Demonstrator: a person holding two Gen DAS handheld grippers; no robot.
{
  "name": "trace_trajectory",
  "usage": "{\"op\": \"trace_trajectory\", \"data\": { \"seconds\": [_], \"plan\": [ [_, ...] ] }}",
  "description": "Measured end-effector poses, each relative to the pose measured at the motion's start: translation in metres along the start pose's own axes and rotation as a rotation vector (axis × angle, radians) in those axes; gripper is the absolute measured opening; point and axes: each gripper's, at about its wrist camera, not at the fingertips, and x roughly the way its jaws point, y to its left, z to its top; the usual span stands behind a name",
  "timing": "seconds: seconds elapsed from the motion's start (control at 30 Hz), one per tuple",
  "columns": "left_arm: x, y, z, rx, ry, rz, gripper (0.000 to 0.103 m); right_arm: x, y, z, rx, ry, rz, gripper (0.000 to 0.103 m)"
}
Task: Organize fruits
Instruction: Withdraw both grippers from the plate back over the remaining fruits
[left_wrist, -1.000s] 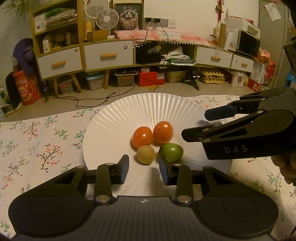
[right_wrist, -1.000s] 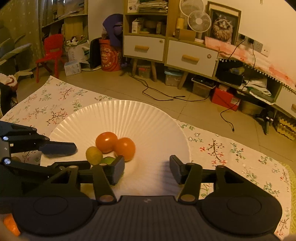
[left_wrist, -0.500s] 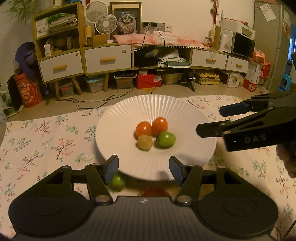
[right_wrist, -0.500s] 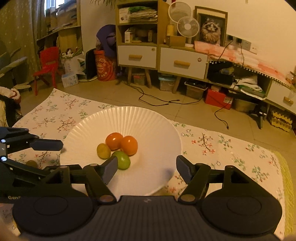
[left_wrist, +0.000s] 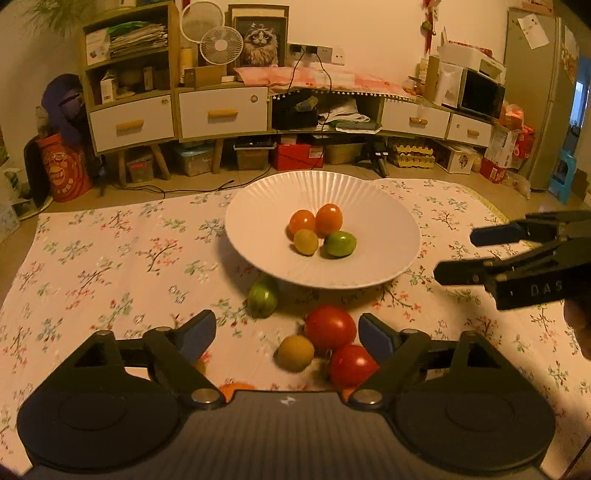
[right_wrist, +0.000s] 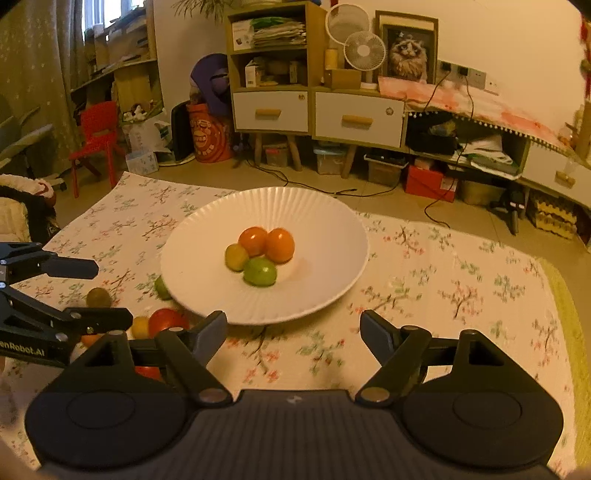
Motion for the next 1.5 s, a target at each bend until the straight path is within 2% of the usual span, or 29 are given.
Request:
{"op": "trace_trajectory", "data": {
  "seconds": [0.3,0.67,0.93,1.13,1.3,1.5],
  "plan": [
    [-0.020,0.006,-0.015,0.003,-0.001,0.019,0.099,-0.013,0.021,-0.017,0.011,0.010,0.024,0.087],
    [-0.035,0.015,-0.040,0.002,0.030,0.015,0.103,-0.023,0.034,-0.037,0.051,0.005,0.055,0.095],
    [-0.036,0.021,-0.062,0.003,0.091,-0.018,0.103,-0.026,0.047,-0.054,0.016,0.007,0.025,0.095],
    [-0.037,0.022,-0.077,0.018,0.129,-0.028,0.103,-0.028,0.055,-0.063,0.002,0.023,0.059,0.096],
    [-0.035,0.015,-0.088,0.068,0.138,-0.027,0.103,-0.027,0.059,-0.070,-0.019,0.037,0.054,0.096],
    [-0.029,0.009,-0.095,0.074,0.136,-0.045,0.103,-0.019,0.064,-0.078,-0.052,0.054,0.031,0.096]
  ]
}}
